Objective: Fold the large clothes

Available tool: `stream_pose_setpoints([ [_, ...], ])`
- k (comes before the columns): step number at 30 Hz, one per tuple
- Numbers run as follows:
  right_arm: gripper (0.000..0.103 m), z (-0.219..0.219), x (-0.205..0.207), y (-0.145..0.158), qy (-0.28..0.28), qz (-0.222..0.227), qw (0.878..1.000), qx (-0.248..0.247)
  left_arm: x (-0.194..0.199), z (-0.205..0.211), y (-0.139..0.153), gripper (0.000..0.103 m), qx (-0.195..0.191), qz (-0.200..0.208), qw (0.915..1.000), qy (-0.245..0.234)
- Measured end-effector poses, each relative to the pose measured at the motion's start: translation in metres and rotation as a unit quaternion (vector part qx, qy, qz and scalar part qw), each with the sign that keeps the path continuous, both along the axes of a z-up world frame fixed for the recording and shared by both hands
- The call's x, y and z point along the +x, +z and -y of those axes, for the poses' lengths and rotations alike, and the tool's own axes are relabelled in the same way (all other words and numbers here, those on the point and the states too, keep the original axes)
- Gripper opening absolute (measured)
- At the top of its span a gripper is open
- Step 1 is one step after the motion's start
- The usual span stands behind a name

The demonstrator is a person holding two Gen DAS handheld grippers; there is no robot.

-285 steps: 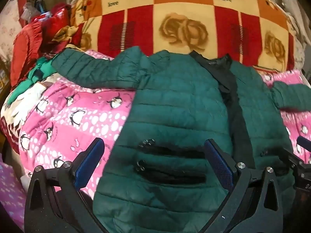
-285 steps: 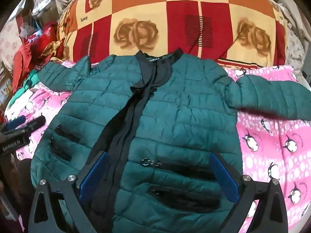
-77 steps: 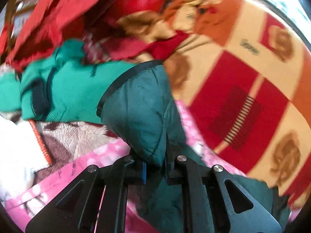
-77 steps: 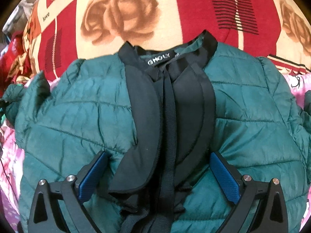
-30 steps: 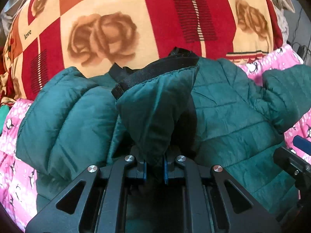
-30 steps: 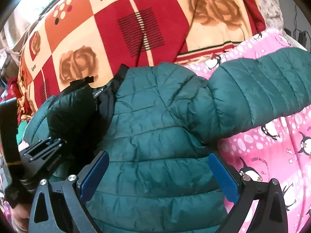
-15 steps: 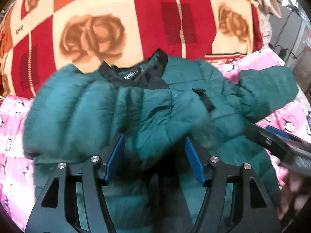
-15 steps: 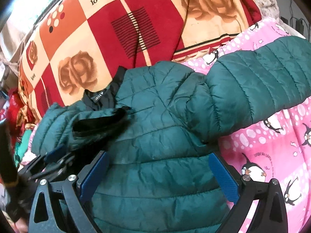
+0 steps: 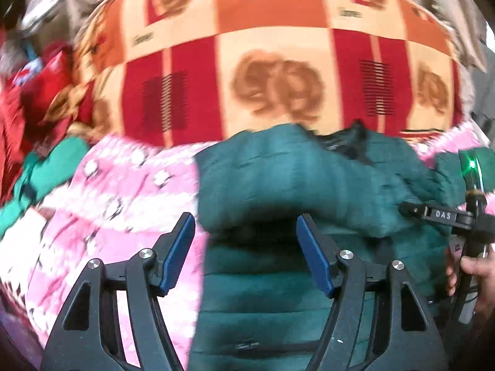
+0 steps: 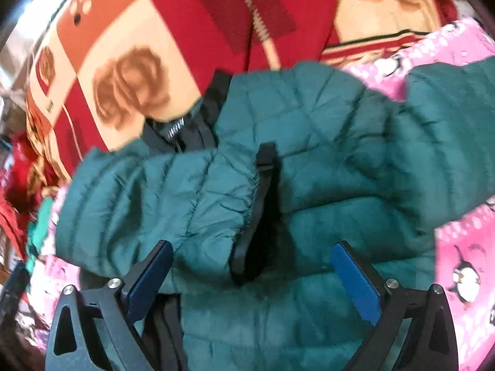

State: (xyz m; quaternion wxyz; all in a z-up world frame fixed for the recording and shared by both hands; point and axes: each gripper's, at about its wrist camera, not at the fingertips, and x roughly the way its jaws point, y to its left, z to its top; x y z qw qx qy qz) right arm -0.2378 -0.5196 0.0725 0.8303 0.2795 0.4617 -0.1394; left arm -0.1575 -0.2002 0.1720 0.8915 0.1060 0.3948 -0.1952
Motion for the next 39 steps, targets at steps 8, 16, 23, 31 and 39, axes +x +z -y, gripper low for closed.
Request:
stream_pose_setpoints([
  [8, 0.022, -0.022, 0.004, 0.026, 0.040, 0.063, 0.994, -0.078, 0.028, -0.035, -0.018, 0.068, -0.014, -0.031, 0.9977, 0.059],
  [16, 0.018, 0.014, -0.004, 0.058, 0.012, 0.068, 0.976, -0.205, 0.042, -0.022, -0.040, 0.068, -0.010, -0.051, 0.9969, 0.059],
  [23, 0.015, 0.049, 0.024, 0.000, -0.001, -0.004, 0.969, -0.247, 0.044, -0.008, -0.053, 0.068, 0.003, -0.058, 0.9964, 0.062],
  [31, 0.034, 0.063, -0.009, 0.012, -0.021, 0.021, 0.980, -0.196, 0.061, 0.005, -0.047, 0.068, -0.007, -0.040, 0.9964, 0.074],
  [39, 0.042, 0.003, 0.008, 0.032, 0.074, 0.064, 0.988, -0.115, 0.078, 0.030, -0.065, 0.068, 0.003, -0.038, 0.9961, 0.080],
])
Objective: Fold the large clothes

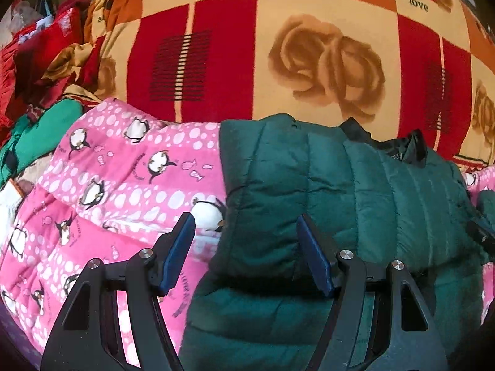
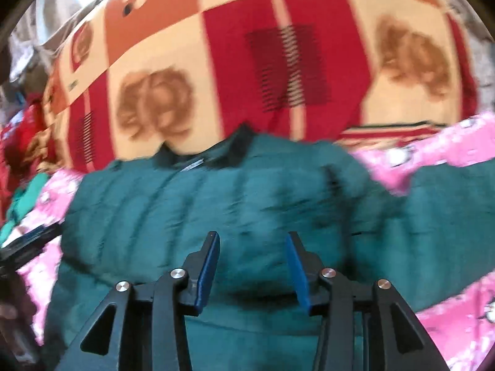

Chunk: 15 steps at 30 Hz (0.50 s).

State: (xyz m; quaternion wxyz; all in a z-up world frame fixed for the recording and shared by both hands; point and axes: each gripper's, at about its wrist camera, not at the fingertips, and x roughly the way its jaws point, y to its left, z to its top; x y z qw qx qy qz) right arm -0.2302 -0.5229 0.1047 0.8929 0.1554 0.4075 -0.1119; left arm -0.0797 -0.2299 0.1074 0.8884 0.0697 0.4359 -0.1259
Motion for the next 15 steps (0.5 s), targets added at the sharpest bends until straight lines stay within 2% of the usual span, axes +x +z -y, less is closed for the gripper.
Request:
stream_pose_setpoints([
  [1, 0.042, -0.008, 0.009, -0.004, 0.013, -0.004, 1.000, 0.014, 0.001, 0.003, -0.003, 0.068, 0.002, 0.000, 1.0000, -0.001],
  [7, 0.045, -0.025, 0.043, -0.027, 0.021, -0.019, 1.000, -0.006, 0.012, 0.017, -0.023, 0.068, 0.015, -0.013, 0.9998, -0.005],
  [9, 0.052, -0.021, 0.052, -0.036, 0.020, -0.027, 0.999, -0.006, 0.014, 0.020, -0.029, 0.072, 0.017, -0.017, 0.9997, -0.005],
  [11, 0.067, -0.013, 0.059, -0.046, 0.013, -0.035, 0.999, -0.010, 0.016, 0.021, -0.035, 0.077, 0.021, -0.015, 0.9997, -0.001],
  [15, 0.072, -0.004, 0.064, -0.057, 0.003, -0.037, 0.999, 0.000, 0.018, 0.019, -0.040, 0.080, 0.010, -0.021, 0.9997, 0.005],
])
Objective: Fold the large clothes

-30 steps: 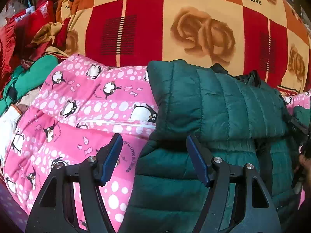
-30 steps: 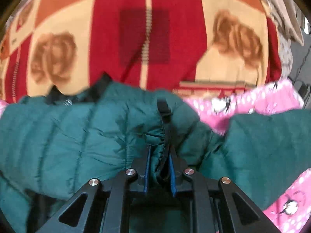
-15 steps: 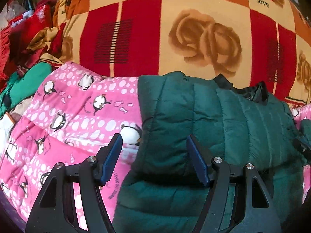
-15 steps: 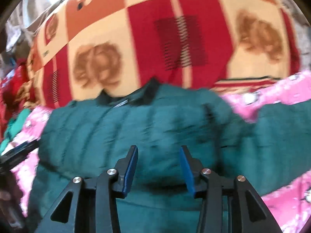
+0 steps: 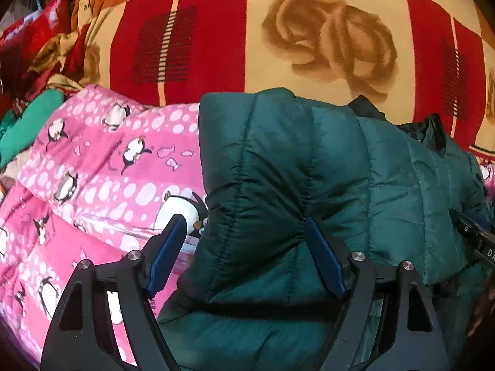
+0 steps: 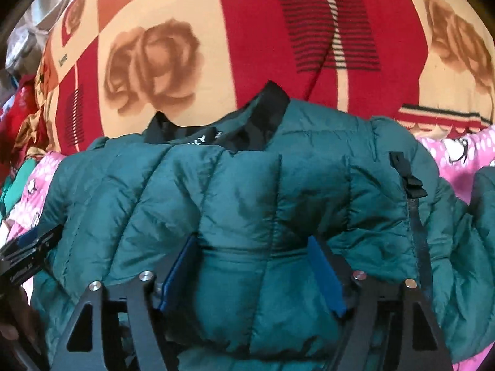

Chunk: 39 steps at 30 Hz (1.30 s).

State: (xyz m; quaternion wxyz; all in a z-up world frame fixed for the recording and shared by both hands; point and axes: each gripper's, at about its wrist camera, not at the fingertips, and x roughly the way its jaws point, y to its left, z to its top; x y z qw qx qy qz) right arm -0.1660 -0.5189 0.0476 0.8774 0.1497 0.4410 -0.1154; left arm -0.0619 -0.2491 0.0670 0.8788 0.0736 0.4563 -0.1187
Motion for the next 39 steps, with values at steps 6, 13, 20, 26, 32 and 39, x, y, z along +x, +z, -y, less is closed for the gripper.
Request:
stream_pose_setpoints([
  [6, 0.072, -0.001, -0.015, 0.020, -0.008, 0.001, 1.000, 0.002, -0.002, 0.001, 0.000, 0.080, 0.005, 0.005, 1.0000, -0.001],
  [13, 0.072, -0.003, -0.040, 0.026, -0.012, 0.004, 1.000, -0.004, -0.003, 0.002, -0.001, 0.080, 0.008, 0.011, 0.9999, 0.001],
  [20, 0.072, 0.002, -0.036, 0.001, -0.015, -0.030, 0.999, -0.005, -0.009, 0.004, 0.004, 0.081, 0.024, 0.018, 0.9995, -0.001],
  [26, 0.072, 0.002, -0.055, 0.024, -0.024, -0.003, 1.000, 0.009, -0.027, -0.003, 0.024, 0.081, 0.015, 0.023, 0.9996, -0.008],
  [32, 0.073, -0.004, -0.078, 0.044, -0.029, 0.011, 0.999, 0.008, -0.059, 0.002, 0.048, 0.081, 0.006, 0.034, 0.9989, -0.031],
  [39, 0.073, -0.016, -0.110, 0.065, -0.029, 0.021, 0.999, -0.001, -0.103, 0.016, 0.074, 0.081, -0.014, 0.046, 0.9970, -0.061],
])
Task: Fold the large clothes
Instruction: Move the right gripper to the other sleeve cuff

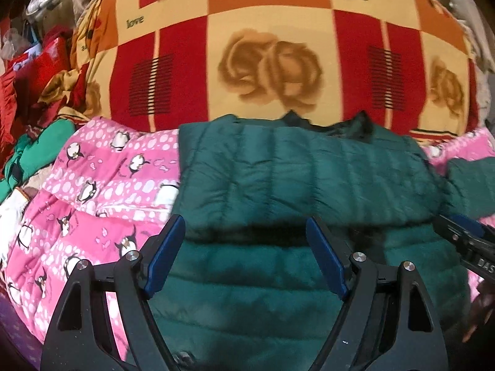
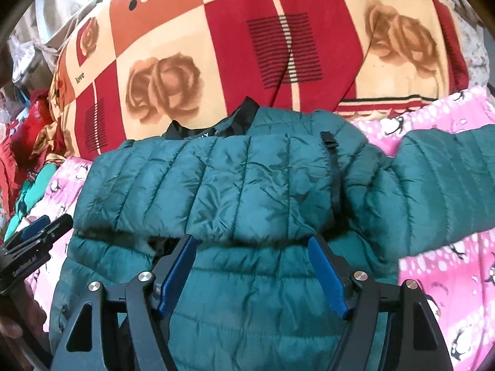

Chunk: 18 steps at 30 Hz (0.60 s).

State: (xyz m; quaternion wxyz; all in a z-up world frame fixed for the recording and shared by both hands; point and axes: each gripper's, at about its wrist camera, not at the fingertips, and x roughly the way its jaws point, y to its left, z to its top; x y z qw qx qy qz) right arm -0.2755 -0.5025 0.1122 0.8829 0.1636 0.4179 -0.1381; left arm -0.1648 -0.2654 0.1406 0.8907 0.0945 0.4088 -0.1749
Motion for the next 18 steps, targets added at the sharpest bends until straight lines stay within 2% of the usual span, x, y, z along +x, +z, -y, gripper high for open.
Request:
stream_pose_setpoints([
  [4, 0.080, -0.001, -0.015, 0.011, -0.005, 0.006, 1.000, -0.009, -0.023, 0.011, 0.010, 0.081, -0.009, 0.004, 0.9998, -0.015],
  [18, 0.080, 0.010, -0.067, 0.025, -0.027, 0.007, 0.999, -0.023, -0.074, 0.051, 0.026, 0.081, -0.017, 0.014, 0.9982, -0.055],
])
